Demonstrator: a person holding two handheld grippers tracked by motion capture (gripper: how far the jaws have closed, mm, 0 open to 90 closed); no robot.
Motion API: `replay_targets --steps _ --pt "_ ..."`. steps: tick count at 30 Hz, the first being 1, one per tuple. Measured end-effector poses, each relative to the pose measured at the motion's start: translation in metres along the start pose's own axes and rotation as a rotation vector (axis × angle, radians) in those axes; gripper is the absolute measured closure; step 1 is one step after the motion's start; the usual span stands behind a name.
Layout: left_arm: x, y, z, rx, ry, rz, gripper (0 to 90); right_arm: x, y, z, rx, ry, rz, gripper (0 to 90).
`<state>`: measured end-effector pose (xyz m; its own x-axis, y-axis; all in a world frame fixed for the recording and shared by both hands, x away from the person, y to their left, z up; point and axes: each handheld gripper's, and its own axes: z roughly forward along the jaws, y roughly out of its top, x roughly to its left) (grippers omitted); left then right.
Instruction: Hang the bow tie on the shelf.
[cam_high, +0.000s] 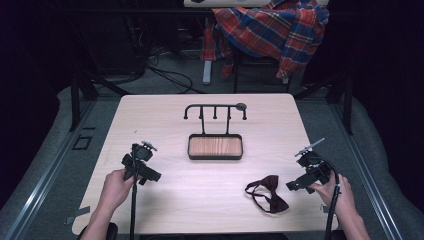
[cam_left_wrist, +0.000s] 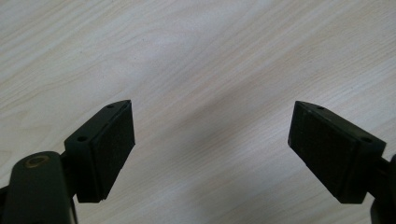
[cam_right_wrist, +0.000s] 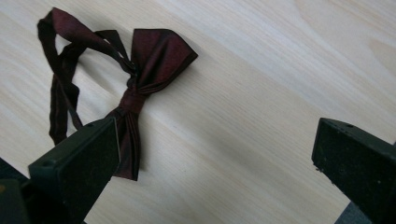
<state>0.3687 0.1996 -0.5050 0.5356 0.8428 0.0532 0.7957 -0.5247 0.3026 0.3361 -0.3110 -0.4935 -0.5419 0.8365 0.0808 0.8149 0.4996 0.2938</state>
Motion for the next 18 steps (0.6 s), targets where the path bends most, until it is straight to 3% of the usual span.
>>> replay_targets --steps 1,2,4,13,17,18 --pt "0.000 0.000 0.000 0.000 0.000 -0.001 14.7 0.003 0.000 0.000 -0.015 0.003 0.008 1.0" --pt "0.000 0.000 0.000 0.000 -0.001 0.000 14.7 0.002 0.001 -0.002 0.009 -0.016 -0.030 1.0" --pt "0.000 0.000 0.000 0.001 -0.002 0.002 14.7 0.006 0.001 0.000 -0.025 0.003 -0.013 1.0" --pt "0.001 -0.001 -0.001 0.003 -0.003 0.001 14.7 0.017 0.008 0.006 0.003 0.050 -0.074 0.7" --pt "-0.001 0.000 0.000 -0.001 -0.003 0.001 14.7 0.025 0.011 0.010 0.015 0.044 -0.101 0.8" --pt "-0.001 0.000 0.000 -0.001 -0.003 0.002 14.7 0.028 0.011 0.013 -0.016 0.039 -0.097 1.4"
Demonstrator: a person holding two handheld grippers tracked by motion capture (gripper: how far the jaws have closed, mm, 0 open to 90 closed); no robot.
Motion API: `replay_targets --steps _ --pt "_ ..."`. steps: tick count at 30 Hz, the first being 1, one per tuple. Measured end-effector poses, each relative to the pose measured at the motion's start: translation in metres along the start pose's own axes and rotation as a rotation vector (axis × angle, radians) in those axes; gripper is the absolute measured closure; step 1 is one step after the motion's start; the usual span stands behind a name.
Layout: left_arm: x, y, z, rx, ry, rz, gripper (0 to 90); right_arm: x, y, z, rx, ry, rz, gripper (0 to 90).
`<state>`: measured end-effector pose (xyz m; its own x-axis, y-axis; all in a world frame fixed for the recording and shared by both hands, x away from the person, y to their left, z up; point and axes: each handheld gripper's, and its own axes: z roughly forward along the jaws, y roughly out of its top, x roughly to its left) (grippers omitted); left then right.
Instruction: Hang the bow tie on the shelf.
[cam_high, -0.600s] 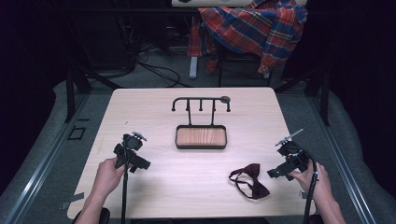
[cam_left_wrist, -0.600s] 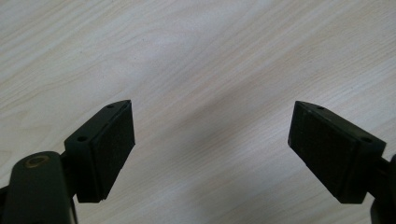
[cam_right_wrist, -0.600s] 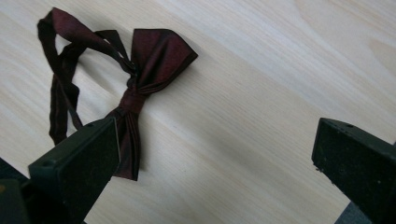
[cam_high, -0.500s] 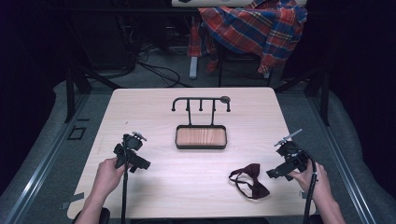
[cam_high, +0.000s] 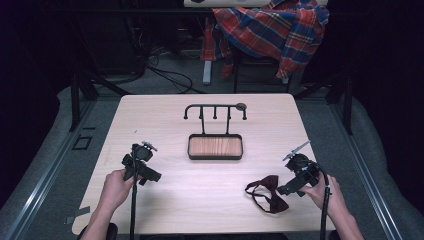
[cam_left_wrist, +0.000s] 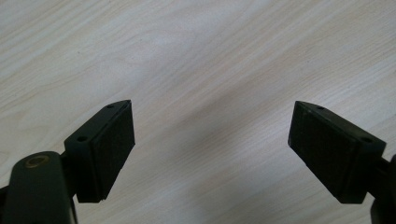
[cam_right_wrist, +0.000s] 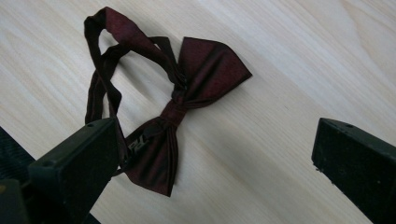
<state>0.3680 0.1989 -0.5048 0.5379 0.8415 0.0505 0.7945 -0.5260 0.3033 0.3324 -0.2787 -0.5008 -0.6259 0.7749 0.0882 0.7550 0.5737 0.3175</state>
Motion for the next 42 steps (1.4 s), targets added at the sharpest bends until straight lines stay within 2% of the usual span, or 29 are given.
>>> replay_targets --steps 1,2,3,5,6,8,11,12,14,16,20,23,27,29,30,31,38,42 --pt "0.000 0.000 0.000 0.000 -0.001 -0.001 14.7 0.002 0.002 0.000 0.023 0.001 -0.039 2.1" --pt "0.001 0.000 0.000 0.004 -0.002 0.000 14.7 0.006 0.003 0.002 0.002 -0.004 -0.047 3.2" --pt "0.001 0.000 0.000 0.004 -0.003 -0.003 14.7 0.008 0.006 0.002 0.011 -0.015 -0.084 4.1" --pt "0.001 0.000 0.000 0.007 -0.004 -0.002 14.7 0.015 0.009 0.003 -0.009 -0.007 -0.117 7.6" --pt "0.000 0.000 0.000 0.005 -0.004 -0.002 14.7 0.017 0.012 0.002 0.001 -0.017 -0.145 8.4" --pt "0.000 0.000 0.000 0.005 -0.004 0.000 14.7 0.022 0.015 0.004 -0.009 -0.009 -0.171 11.2" --pt "0.001 0.000 0.000 0.008 -0.004 -0.003 14.7 0.027 0.020 0.007 -0.002 -0.027 -0.219 15.1" --pt "0.001 0.000 0.000 0.008 -0.004 -0.003 14.7 0.028 0.021 0.009 -0.008 -0.012 -0.223 17.1" --pt "0.000 0.000 0.001 0.005 -0.003 0.000 14.7 0.029 0.023 0.009 -0.001 -0.024 -0.237 19.6" --pt "0.000 0.001 0.001 0.009 -0.003 0.006 14.7 0.033 0.027 0.013 -0.006 -0.023 -0.266 26.1" --pt "0.001 -0.001 0.001 0.010 0.001 -0.001 14.6 0.038 0.038 0.020 0.014 -0.041 -0.323 35.1" --pt "0.001 -0.001 0.001 0.010 -0.002 -0.001 14.6 0.041 0.046 0.027 0.031 -0.035 -0.363 40.2" --pt "0.001 -0.001 0.001 0.011 -0.003 -0.002 14.6 0.044 0.053 0.039 0.061 -0.015 -0.397 44.1" --pt "0.001 -0.001 0.001 0.012 -0.001 -0.001 14.6 0.044 0.057 0.043 0.086 -0.020 -0.407 46.2" --pt "0.001 -0.001 0.001 0.012 -0.001 -0.001 14.6 0.045 0.058 0.046 0.081 -0.012 -0.406 47.0" --pt "0.001 -0.001 0.001 0.012 0.000 -0.001 14.6 0.045 0.060 0.047 0.094 -0.024 -0.419 48.2" --pt "0.001 -0.001 0.001 0.014 -0.002 -0.002 14.6 0.047 0.060 0.055 0.124 -0.018 -0.425 56.2" --pt "0.001 -0.001 0.001 0.014 0.001 0.001 14.6 0.048 0.060 0.056 0.143 -0.036 -0.433 59.4"
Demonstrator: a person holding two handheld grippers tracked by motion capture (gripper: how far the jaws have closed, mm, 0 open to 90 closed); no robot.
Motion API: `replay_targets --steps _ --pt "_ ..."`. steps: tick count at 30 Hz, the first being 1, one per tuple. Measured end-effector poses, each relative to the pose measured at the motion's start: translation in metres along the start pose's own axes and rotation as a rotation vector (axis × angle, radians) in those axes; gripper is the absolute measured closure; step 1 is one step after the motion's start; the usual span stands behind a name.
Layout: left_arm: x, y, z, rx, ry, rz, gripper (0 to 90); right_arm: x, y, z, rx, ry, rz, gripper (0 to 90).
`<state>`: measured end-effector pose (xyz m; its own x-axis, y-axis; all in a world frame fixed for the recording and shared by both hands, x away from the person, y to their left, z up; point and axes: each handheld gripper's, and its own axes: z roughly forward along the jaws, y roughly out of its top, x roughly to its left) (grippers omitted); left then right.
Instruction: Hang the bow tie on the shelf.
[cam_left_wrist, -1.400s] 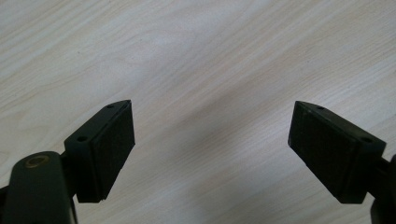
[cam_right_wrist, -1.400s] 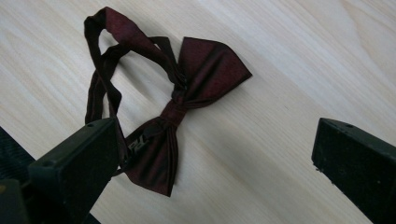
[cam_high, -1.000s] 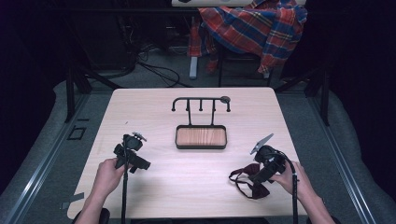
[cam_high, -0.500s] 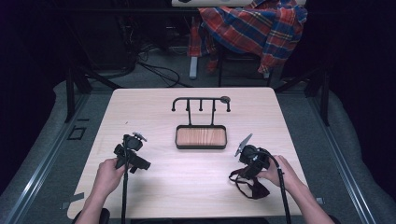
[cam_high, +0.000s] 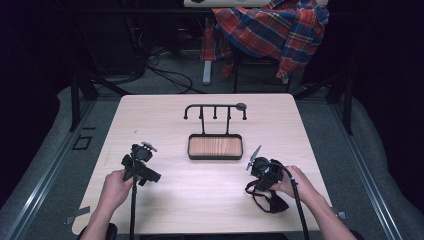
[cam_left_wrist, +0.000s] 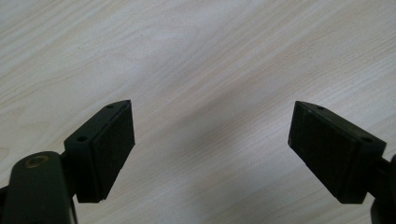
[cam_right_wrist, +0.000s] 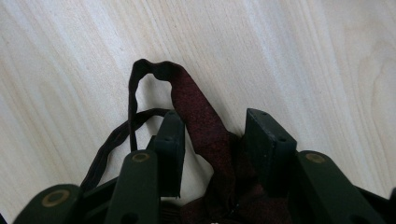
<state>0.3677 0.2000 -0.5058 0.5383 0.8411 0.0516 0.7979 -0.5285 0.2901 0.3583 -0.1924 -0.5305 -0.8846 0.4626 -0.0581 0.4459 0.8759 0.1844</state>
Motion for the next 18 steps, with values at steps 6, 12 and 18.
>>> replay_targets --steps 6,12,18 --pt "0.0001 -0.0001 0.0000 -0.001 -0.001 -0.001 14.6 0.0013 0.0010 0.0044 0.035 -0.039 0.000 67.7" --pt "0.0001 -0.0001 -0.0001 -0.001 0.000 0.000 14.6 0.0011 0.0007 0.0061 0.046 -0.050 0.023 84.1" --pt "0.0001 -0.0002 -0.0001 -0.002 0.000 0.000 14.6 -0.0002 -0.0009 0.0028 0.021 -0.056 0.044 88.4"
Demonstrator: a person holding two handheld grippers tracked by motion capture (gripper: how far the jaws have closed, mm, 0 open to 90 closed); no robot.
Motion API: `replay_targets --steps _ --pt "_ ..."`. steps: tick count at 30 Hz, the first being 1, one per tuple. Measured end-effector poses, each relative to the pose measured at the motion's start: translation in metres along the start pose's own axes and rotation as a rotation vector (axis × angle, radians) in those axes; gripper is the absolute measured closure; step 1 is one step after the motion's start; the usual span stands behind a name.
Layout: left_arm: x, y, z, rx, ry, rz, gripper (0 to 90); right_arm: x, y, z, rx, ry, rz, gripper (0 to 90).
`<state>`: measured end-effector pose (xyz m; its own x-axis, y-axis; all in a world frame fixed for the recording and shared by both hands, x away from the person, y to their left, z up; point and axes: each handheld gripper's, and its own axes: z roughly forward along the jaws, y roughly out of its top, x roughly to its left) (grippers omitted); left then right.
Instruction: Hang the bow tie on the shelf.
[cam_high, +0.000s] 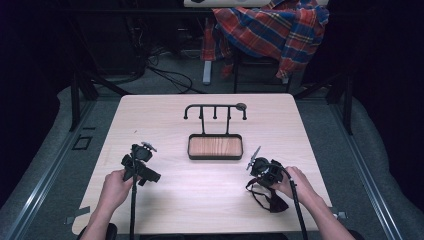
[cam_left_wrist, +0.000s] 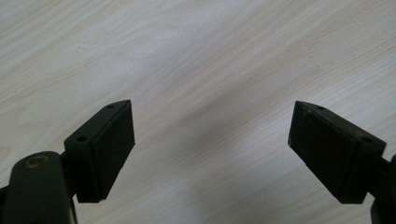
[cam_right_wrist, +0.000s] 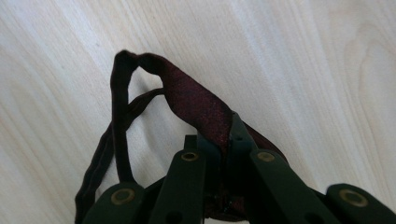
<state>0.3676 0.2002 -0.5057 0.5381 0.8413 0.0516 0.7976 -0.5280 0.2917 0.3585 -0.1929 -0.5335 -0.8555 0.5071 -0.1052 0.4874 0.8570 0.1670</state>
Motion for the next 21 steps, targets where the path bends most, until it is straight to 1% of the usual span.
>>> replay_targets --steps 3,4,6,9,10,12,13,15,18,19,21 --pt "0.000 0.000 0.000 0.001 0.000 0.001 14.6 -0.001 -0.001 -0.005 -0.029 0.003 0.025 88.6" --pt "0.000 0.000 0.000 0.001 0.000 0.000 14.6 -0.002 -0.001 -0.007 -0.031 0.000 0.030 88.6" --pt "0.000 0.000 0.000 0.001 0.001 0.000 14.6 -0.003 -0.003 -0.011 -0.059 0.008 0.054 88.7" --pt "0.000 0.000 0.000 -0.001 0.001 -0.001 14.6 -0.005 -0.004 -0.018 -0.070 -0.016 0.065 88.8" --pt "0.000 0.000 0.000 0.000 0.001 0.000 14.6 -0.006 -0.005 -0.020 -0.087 -0.016 0.077 88.8" --pt "0.000 0.000 0.000 -0.001 0.002 0.000 14.6 -0.008 -0.006 -0.026 -0.098 -0.029 0.090 88.8" --pt "0.000 0.000 0.000 -0.001 0.002 -0.002 14.6 -0.008 -0.006 -0.028 -0.117 -0.027 0.104 88.8" --pt "0.000 0.000 0.000 -0.003 0.003 -0.001 14.6 -0.009 -0.006 -0.033 -0.134 -0.038 0.120 88.8" --pt "0.000 -0.001 0.000 -0.004 0.000 -0.004 14.6 -0.010 -0.006 -0.039 -0.148 -0.052 0.132 88.9" --pt "0.000 -0.001 0.000 -0.004 0.001 -0.003 14.6 -0.010 -0.005 -0.041 -0.162 -0.052 0.142 88.8" --pt "0.001 -0.001 0.000 -0.003 0.002 -0.005 14.6 -0.009 -0.004 -0.044 -0.174 -0.062 0.144 88.9"
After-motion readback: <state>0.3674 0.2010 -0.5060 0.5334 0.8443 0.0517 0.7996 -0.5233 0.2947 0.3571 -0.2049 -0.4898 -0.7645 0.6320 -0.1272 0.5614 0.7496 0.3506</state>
